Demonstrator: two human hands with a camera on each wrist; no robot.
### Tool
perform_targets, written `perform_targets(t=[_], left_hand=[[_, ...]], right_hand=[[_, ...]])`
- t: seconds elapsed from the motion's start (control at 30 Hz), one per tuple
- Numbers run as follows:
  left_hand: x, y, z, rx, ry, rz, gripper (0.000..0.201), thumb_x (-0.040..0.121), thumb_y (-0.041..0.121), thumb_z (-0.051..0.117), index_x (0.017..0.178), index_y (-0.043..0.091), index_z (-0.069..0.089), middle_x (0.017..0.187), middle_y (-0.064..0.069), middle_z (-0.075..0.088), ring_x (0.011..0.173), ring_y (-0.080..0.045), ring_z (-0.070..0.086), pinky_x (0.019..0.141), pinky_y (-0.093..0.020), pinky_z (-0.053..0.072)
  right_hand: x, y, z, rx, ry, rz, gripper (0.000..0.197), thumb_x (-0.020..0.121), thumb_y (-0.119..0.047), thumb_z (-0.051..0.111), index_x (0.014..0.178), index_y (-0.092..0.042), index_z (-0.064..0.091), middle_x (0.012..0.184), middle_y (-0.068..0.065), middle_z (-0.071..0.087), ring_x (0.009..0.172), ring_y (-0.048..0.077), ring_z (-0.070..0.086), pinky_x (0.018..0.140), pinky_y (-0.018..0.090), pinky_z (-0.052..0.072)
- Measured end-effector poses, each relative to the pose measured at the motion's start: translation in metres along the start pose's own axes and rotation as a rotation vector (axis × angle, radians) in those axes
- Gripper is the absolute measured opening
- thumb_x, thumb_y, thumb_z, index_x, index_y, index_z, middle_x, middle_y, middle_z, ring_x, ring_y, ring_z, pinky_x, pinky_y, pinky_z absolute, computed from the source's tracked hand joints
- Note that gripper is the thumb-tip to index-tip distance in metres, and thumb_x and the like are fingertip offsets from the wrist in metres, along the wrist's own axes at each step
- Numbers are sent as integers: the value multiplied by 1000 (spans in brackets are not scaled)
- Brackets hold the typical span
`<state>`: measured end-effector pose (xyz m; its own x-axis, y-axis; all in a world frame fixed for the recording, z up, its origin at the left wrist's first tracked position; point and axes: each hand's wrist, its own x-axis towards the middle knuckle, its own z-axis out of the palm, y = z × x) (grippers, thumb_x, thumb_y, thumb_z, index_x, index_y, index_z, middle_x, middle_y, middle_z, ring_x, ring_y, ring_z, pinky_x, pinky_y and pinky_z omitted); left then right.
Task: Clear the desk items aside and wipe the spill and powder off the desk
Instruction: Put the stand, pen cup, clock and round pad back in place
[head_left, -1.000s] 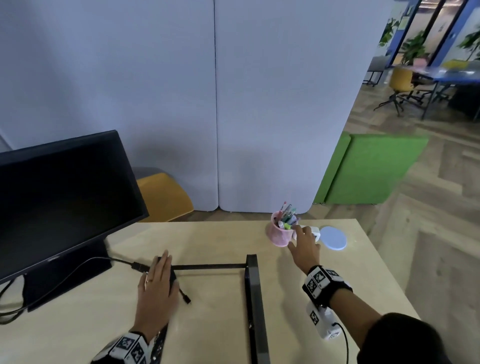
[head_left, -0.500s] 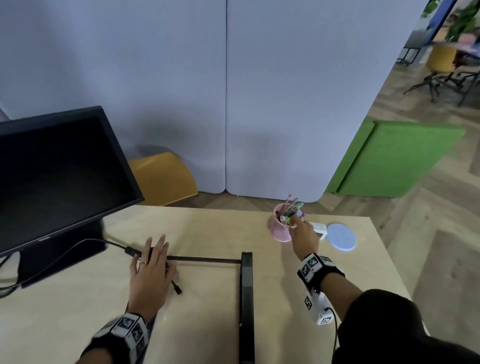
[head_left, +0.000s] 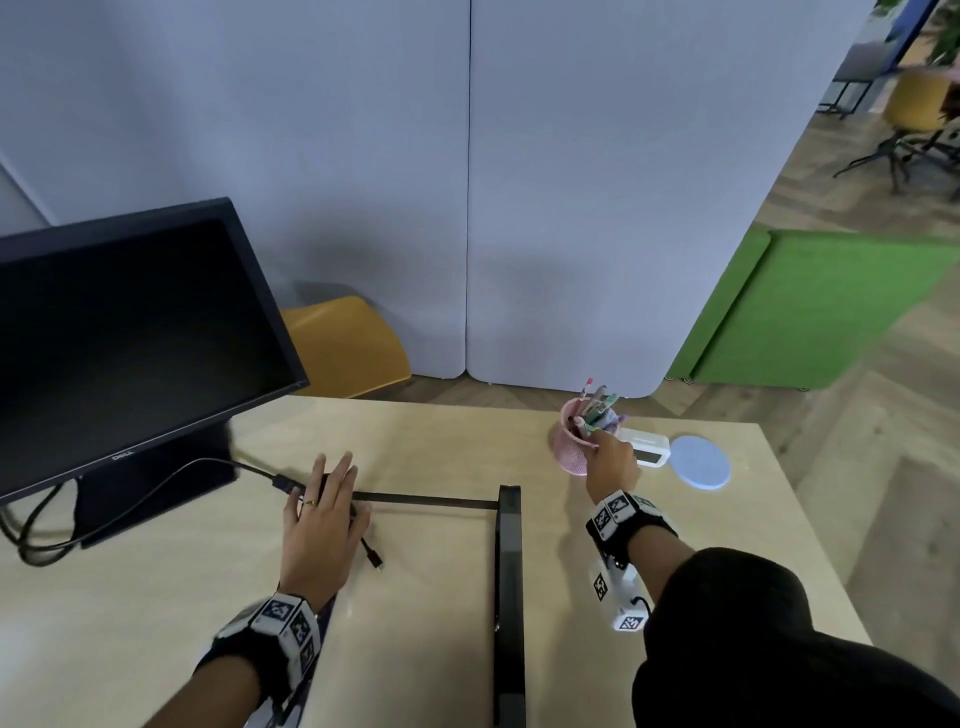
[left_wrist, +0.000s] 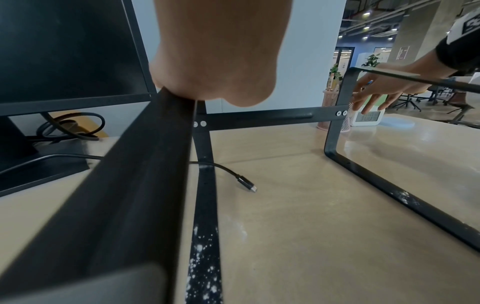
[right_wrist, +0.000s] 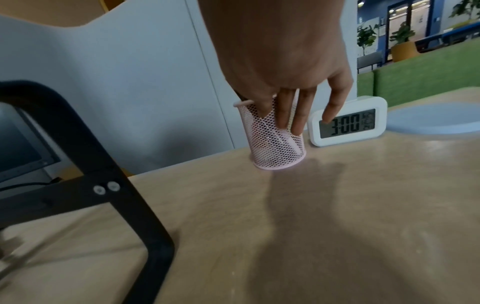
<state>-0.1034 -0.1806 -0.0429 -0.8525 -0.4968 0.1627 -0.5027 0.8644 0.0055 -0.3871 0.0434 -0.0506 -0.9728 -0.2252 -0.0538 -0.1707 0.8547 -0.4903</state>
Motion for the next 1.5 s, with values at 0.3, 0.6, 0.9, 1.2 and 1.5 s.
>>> perform_targets(t=[0.3, 0.6, 0.9, 1.2, 1.5], left_hand=[[0, -4, 1, -46, -75, -35, 63, 89, 43, 20, 131, 9, 52, 149, -3, 38, 142, -26, 24, 102, -50, 37], [1, -7, 2, -76, -103, -11, 66, 88, 45, 21, 128, 6, 54, 147, -5, 42, 141, -30, 26, 98, -52, 40], [1, -5, 3, -69, -79, -26, 63, 87, 44, 24, 127, 7, 55, 146, -4, 43, 141, -27, 27, 99, -51, 38], [1, -1, 7, -25, -39, -40, 51, 87, 39, 35, 122, 9, 58, 142, -3, 47, 138, -30, 30, 91, -53, 43], [1, 1, 7, 21, -57, -73, 50, 89, 37, 39, 126, 8, 54, 146, -4, 41, 147, -21, 7, 90, -49, 46]], right_hand=[[-51, 22, 7, 5, 26, -145, 24, 93, -17, 48, 110, -16, 65, 95, 18, 70, 84, 36, 63, 75, 38, 47], [-83, 41, 6, -20, 21, -150, 24, 90, -20, 52, 110, -21, 65, 96, 14, 71, 87, 34, 63, 76, 36, 46], [-69, 48, -29, -48, 453, -385, 21, 72, -25, 36, 60, -16, 52, 39, 3, 49, 36, 27, 31, 49, 24, 28], [22, 70, -43, -316, 169, -172, 40, 79, 1, 57, 118, -8, 55, 120, 11, 53, 108, 31, 53, 86, 47, 36], [63, 80, -23, -525, -153, -146, 65, 87, 0, 45, 145, -19, 23, 148, -1, 32, 138, 18, 29, 114, 52, 12]])
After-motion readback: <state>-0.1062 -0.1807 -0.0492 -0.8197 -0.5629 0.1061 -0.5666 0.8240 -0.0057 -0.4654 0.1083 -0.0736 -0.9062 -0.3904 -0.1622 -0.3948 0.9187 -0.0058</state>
